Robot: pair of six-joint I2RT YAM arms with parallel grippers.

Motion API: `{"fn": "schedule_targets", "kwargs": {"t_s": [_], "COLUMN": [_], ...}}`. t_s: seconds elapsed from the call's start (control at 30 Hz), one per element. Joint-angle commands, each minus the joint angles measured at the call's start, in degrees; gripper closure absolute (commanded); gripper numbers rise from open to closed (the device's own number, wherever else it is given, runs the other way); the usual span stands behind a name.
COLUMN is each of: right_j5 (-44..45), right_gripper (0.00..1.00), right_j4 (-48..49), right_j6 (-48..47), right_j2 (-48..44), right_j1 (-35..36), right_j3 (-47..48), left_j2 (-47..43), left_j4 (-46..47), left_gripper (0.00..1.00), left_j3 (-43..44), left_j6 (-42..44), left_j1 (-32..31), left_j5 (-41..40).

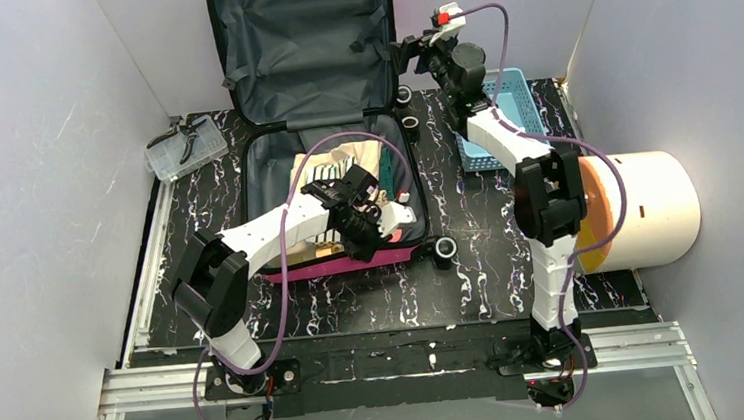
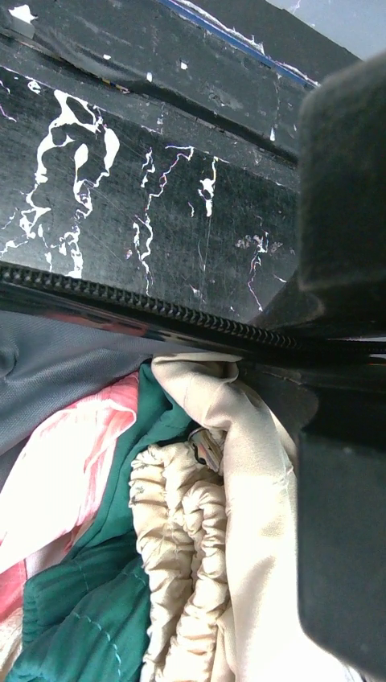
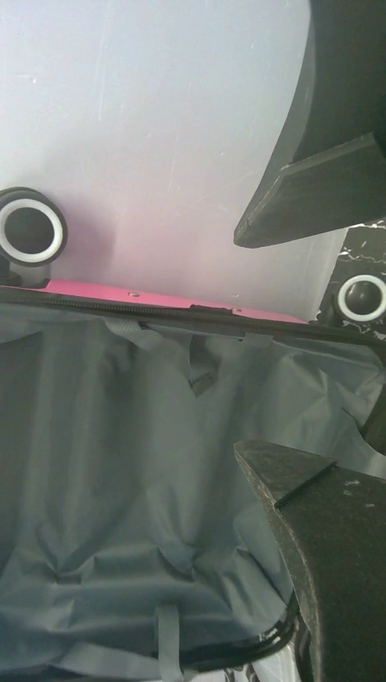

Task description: Open, take out, and arrange the luggage

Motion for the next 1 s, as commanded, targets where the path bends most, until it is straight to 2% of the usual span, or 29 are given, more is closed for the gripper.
{"fn": "schedule_targets", "kwargs": {"t_s": [0.0,0.1,0.13,0.27,0.43,0.8,0.97], "right_j5": [-1.4,-1.5,-1.4,-0.1,1.1,2.5,2.4], "right_gripper": [0.02,0.02,0.01,0.02,0.01,0.02,0.02], "right_j4": [4.5,4.3,3.9,3.2,0.4,-18.4,-30.2], "right_j6": [-1.2,-2.6,-3.1,-4.7,-4.0,-6.5,-3.4], "right_j2": [-8.4,-11.9,-13.0,-16.6,-19.2,-20.3,-20.3], "right_j1": [0.1,0.9,1.2,2.1,3.2,8.7,9.7], "right_j3": [-6.1,-11.7,-13.1,-18.9,-22.5,-20.4,-16.5], "left_j2": [1.0,0.9,0.6,-0.9,-4.3,-9.8,-10.2], "left_j4": [4.6,1.4,0.7,-0.8,-1.7,-6.0,-9.9], "left_gripper": [1.00,1.00,0.97,0.64,0.38,0.09,0.02], "left_j3": [3.0,4.1,4.1,3.8,5.1,11.6,17.7], "left_j6": [2.0,1.5,1.0,-1.0,-2.2,-2.3,-4.1], "left_j1": [4.7,5.2,5.2,5.1,5.0,4.9,5.2], "left_j5": [-10.7,-8.9,-8.0,-6.3,-5.0,-0.6,0.1]}}
